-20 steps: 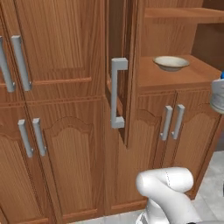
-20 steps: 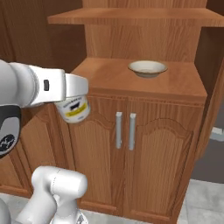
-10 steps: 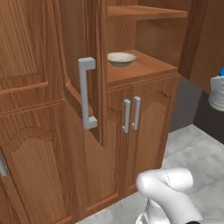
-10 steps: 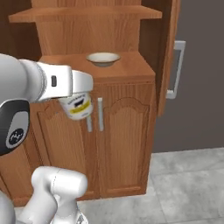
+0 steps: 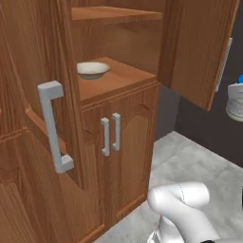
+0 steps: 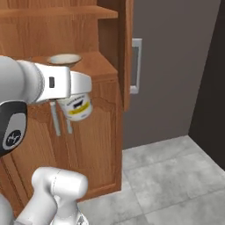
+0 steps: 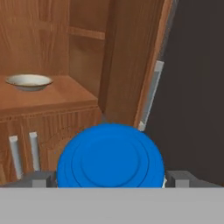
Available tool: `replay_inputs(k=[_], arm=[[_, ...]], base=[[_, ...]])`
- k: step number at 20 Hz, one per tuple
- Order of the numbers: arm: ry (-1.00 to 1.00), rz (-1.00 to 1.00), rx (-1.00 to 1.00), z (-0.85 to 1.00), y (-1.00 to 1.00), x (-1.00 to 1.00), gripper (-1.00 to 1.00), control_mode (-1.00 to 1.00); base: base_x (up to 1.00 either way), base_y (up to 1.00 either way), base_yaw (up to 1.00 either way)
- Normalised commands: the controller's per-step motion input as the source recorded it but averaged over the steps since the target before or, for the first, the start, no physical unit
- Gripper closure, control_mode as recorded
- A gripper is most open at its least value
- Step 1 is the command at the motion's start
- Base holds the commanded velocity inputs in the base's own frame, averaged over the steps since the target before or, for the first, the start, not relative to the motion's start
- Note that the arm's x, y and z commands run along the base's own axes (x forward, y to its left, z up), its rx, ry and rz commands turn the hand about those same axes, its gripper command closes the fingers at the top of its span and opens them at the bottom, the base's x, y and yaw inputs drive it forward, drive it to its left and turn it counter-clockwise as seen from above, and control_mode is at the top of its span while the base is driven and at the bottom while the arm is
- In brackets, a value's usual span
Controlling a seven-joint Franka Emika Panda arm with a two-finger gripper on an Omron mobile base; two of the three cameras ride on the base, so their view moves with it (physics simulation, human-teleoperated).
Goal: Open the cabinet. Place the bowl and condiment on the counter. Then place the lime and garlic on the cutting board.
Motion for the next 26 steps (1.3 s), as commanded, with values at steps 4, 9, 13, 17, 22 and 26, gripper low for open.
replay_inputs(k=[4,9,13,17,22,26], arm=[[0.00,0.00,0.00,0.00,0.00,0.00,1.00,1.00],[0.00,0.00,0.00,0.00,0.00,0.00,1.00,1.00],[0.00,0.00,0.00,0.00,0.00,0.00,1.00,1.00],[0.00,0.00,0.00,0.00,0.00,0.00,1.00,1.00],[0.00,0.00,0.00,0.00,0.00,0.00,1.00,1.00],[0.00,0.00,0.00,0.00,0.00,0.00,1.00,1.00]], base=[[-0.56,0.03,-0.69],[-0.46,0.00,-0.72],[-0.21,0.00,-0.75],[-0.14,0.00,-0.75],[-0.16,0.00,-0.75],[-0.09,0.01,-0.74]])
